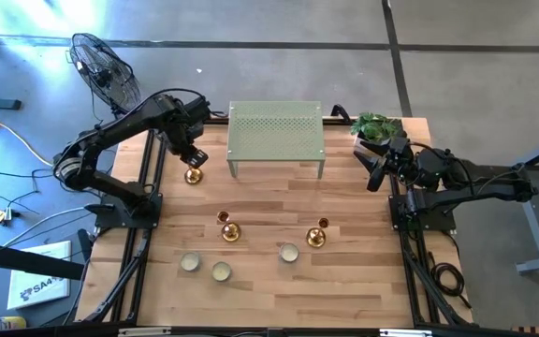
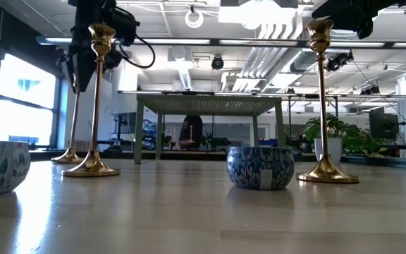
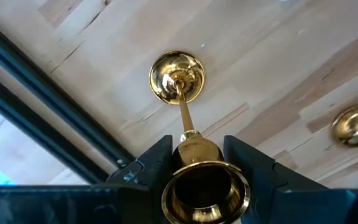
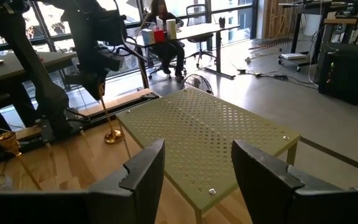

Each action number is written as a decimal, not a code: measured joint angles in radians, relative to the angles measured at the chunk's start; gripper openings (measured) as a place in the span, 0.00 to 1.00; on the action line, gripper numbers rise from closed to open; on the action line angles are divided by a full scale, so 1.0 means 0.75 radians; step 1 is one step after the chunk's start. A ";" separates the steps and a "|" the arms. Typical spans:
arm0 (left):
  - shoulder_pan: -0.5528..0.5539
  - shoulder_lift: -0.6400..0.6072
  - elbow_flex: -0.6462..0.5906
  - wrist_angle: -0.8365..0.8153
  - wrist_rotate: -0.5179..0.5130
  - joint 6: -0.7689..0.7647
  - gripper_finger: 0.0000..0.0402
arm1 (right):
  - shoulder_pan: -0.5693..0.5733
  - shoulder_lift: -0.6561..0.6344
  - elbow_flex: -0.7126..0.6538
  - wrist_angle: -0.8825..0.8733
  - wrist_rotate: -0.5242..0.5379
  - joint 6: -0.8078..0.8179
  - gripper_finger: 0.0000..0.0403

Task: Pick & Place candle stick holders
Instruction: Put the top gold candle holder on the shelf

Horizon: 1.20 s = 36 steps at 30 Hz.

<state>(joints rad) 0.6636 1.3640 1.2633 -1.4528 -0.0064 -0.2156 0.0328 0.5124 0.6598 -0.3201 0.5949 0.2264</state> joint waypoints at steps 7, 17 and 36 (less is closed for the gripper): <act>-0.162 -0.008 0.107 -0.139 -0.104 -0.017 0.31 | 0.000 0.000 0.000 0.004 0.000 0.000 0.45; -0.328 -0.009 0.611 -0.158 -0.198 -0.094 0.31 | 0.000 -0.003 0.000 0.121 0.060 -0.050 0.45; -0.344 0.210 1.226 -0.147 -0.486 0.051 0.31 | 0.000 -0.003 0.000 0.152 0.044 -0.129 0.45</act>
<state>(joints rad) 0.4057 1.5215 2.1826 -1.5631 -0.3706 -0.1776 0.0330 0.5098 0.6598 -0.2062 0.6277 0.1299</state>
